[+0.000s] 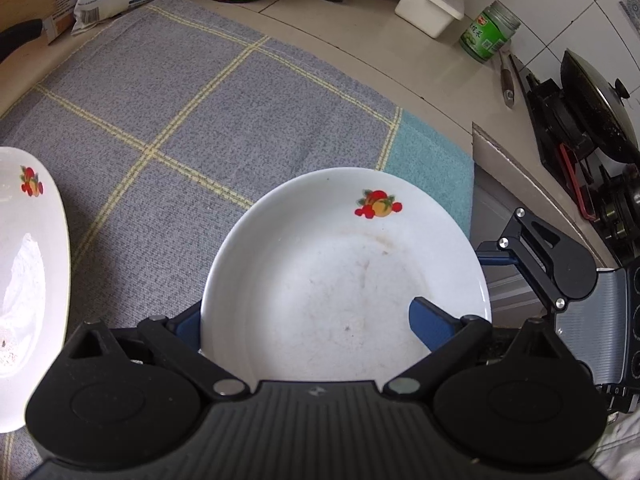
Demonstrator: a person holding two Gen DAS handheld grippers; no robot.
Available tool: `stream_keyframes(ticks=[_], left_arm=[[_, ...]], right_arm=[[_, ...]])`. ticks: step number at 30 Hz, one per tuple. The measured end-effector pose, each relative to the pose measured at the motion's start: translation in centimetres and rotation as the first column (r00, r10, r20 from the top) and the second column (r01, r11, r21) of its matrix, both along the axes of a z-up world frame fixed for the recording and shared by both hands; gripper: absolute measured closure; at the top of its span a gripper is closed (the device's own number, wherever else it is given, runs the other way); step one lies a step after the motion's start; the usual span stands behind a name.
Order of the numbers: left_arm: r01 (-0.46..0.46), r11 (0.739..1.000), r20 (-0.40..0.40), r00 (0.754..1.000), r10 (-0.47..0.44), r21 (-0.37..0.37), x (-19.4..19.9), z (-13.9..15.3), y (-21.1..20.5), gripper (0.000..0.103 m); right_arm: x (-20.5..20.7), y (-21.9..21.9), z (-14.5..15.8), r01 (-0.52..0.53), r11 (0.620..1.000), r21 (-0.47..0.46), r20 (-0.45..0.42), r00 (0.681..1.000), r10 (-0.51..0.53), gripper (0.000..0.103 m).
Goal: Organize plates and bowls
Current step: 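Lift the gripped plate with the left gripper and carry it across the towel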
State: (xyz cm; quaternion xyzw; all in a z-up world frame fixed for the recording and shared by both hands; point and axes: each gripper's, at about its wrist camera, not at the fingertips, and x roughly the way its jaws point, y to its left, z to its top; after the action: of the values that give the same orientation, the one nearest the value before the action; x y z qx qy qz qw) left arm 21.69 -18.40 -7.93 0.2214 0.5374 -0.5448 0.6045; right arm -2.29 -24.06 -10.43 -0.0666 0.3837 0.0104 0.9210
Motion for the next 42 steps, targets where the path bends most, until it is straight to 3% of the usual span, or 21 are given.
stream_keyframes(ticks=[8, 18, 42], left_arm=[[-0.09, 0.996, 0.019, 0.996, 0.091, -0.025, 1.0, 0.9, -0.8, 0.004], [-0.14, 0.99, 0.038, 0.989, 0.141, -0.035, 2.5, 1.0, -2.6, 0.004], [-0.162, 0.985, 0.062, 0.984, 0.165, -0.055, 8.2, -0.8, -8.9, 0.004]], right_arm=[[1.4, -2.7, 0.9, -0.078, 0.997, -0.013, 0.01, 0.997, 0.078, 0.0], [3.8, -5.3, 0.8, -0.127, 0.992, -0.023, -0.002, 0.992, 0.127, 0.0], [9.1, -11.9, -0.3, -0.104, 0.995, -0.013, -0.026, 0.994, 0.103, 0.0]])
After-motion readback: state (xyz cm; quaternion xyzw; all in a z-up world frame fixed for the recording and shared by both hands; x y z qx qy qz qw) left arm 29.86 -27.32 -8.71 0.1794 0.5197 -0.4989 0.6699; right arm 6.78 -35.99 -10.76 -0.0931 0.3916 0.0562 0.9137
